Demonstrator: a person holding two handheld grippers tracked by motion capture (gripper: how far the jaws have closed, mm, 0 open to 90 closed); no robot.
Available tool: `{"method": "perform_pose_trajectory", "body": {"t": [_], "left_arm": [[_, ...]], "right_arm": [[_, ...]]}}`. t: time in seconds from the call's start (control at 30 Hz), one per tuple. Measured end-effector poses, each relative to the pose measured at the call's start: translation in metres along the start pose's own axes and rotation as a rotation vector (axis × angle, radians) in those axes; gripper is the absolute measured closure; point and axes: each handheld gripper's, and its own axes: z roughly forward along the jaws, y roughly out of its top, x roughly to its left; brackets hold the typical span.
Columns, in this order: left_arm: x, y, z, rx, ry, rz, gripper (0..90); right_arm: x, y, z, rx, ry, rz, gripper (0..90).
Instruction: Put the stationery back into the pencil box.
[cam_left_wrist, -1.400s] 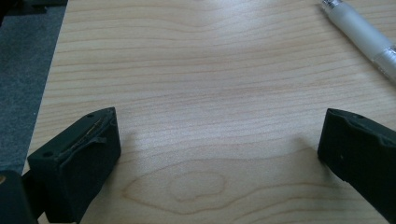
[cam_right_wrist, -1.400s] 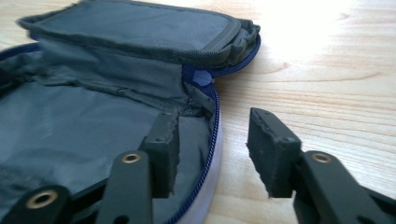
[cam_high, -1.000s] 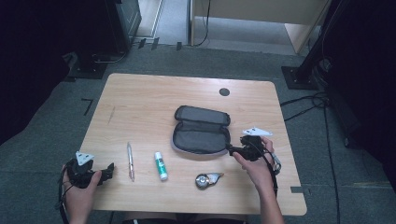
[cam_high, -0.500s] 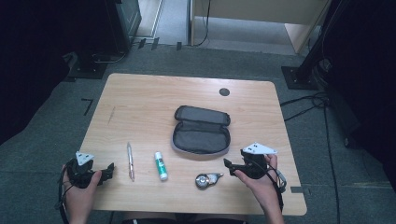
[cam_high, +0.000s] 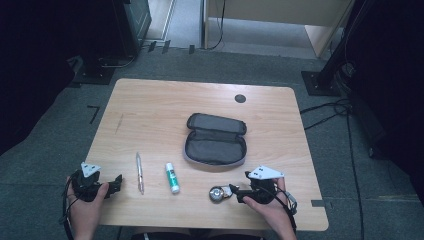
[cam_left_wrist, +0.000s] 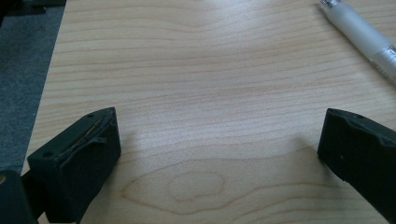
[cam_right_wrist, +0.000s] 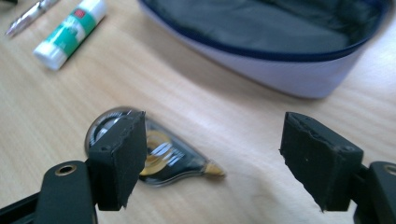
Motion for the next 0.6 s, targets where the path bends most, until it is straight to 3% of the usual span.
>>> {"method": "perform_pose_trajectory", "body": {"t": [0.27,0.5,0.6], "left_arm": [[0.0,0.0,0.0,-0.001,-0.001,-0.001,0.0],[0.0,0.0,0.0,0.0,-0.001,-0.001,0.0],[0.0,0.0,0.0,0.0,-0.001,-0.001,0.0]], "right_arm": [[0.011,-0.002,0.008,0.007,0.037,-0.053,22.7],[0.02,-0.003,0.022,0.031,0.097,-0.107,22.5],[0.026,-0.005,0.029,0.05,0.125,-0.154,21.9]]}}
